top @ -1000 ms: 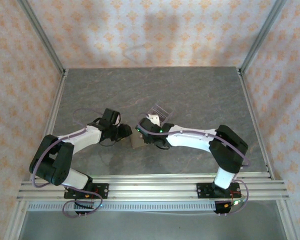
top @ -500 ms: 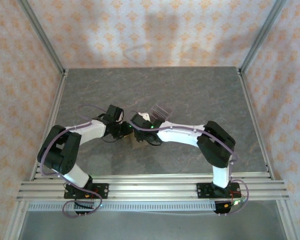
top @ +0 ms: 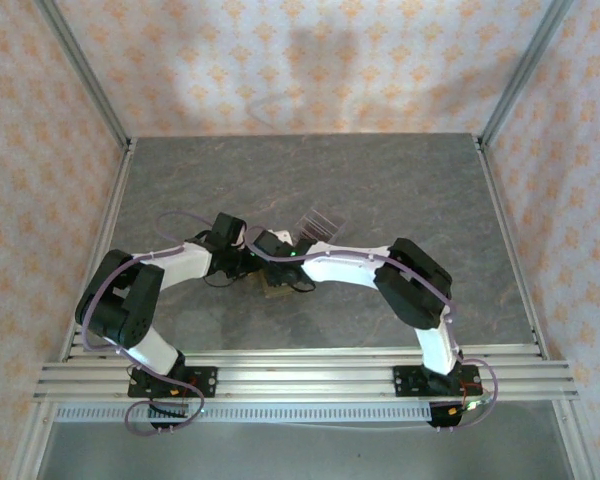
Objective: Put the credit cards into the card holder
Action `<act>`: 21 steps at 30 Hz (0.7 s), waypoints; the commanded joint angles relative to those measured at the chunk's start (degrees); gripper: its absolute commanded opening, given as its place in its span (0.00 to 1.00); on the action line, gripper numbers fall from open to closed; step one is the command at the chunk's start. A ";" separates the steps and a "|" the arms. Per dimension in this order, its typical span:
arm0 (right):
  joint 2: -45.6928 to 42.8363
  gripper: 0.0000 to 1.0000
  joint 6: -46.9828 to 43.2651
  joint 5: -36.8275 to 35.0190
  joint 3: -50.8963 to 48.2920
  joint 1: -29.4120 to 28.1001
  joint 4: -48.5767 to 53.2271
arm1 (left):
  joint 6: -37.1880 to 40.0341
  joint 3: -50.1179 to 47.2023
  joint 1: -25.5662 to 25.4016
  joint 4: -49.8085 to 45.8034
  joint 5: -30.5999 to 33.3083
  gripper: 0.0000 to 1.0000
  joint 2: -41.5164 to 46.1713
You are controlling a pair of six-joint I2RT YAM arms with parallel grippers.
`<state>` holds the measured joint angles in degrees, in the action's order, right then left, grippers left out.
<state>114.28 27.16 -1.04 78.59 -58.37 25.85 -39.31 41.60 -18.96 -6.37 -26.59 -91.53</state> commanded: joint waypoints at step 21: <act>-6.47 0.00 4.04 -7.57 -4.22 -1.39 5.09 | 2.16 -2.41 0.99 -1.44 0.75 0.23 -0.45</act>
<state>112.46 31.90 -9.23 76.82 -60.16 27.68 -38.89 40.75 -18.59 -5.26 -26.79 -91.00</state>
